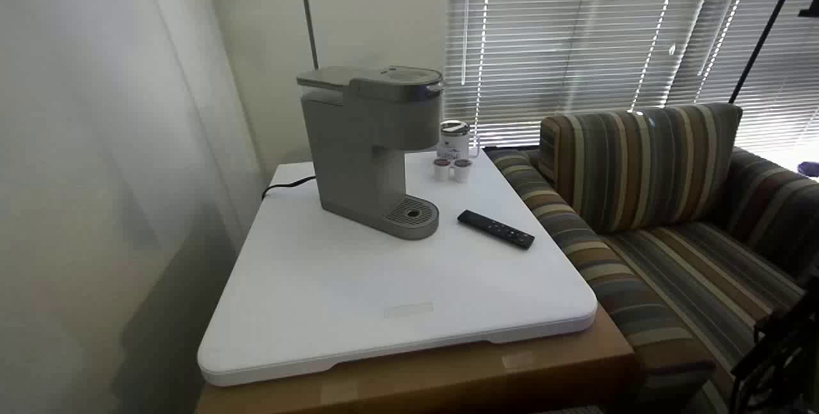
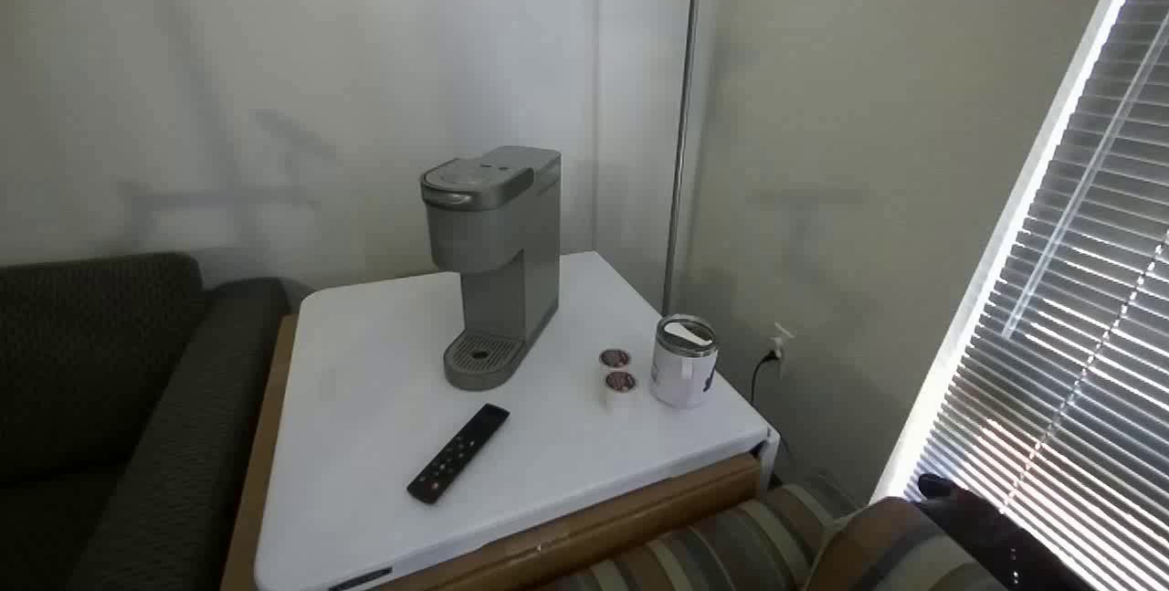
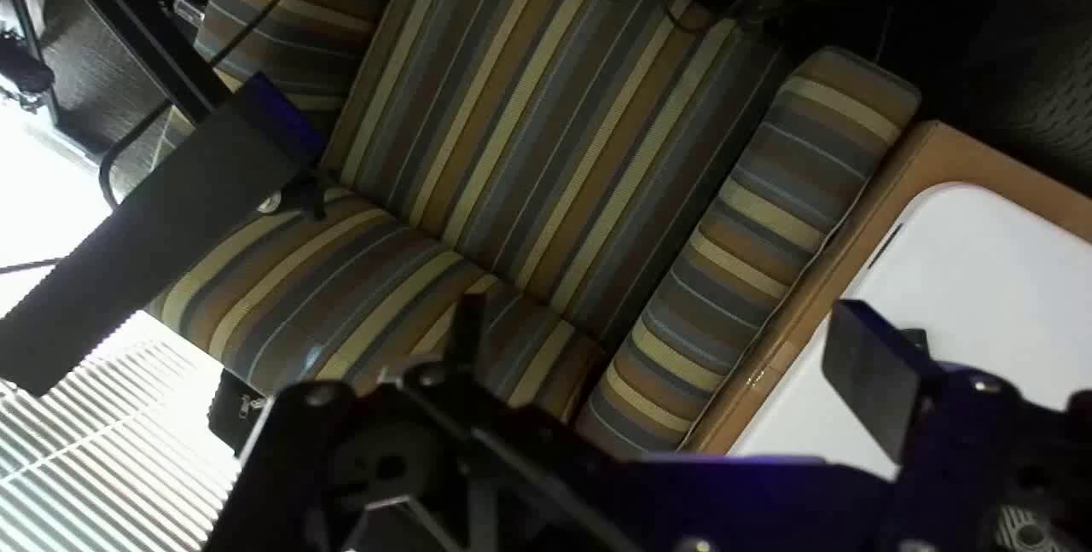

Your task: Open the coffee machine chamber

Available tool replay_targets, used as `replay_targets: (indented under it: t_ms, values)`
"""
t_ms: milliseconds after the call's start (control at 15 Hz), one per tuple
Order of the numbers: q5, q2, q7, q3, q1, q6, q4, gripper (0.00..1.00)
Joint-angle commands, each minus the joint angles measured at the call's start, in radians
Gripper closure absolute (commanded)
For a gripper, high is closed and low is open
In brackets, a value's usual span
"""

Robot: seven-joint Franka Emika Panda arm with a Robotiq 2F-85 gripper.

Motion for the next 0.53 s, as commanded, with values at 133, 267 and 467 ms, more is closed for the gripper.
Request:
replay_targets:
  t_ms: [133,267,467]
  values:
    - [-0.004,-0.004,0.005,-0.012,0.014,0.0,-0.002,0.0]
    - [-0.004,0.008,-0.003,-0.011,0.017,-0.021,0.011,0.0]
    - [-0.004,0.042,-0.042,-0.004,0.036,-0.055,0.04,0.0]
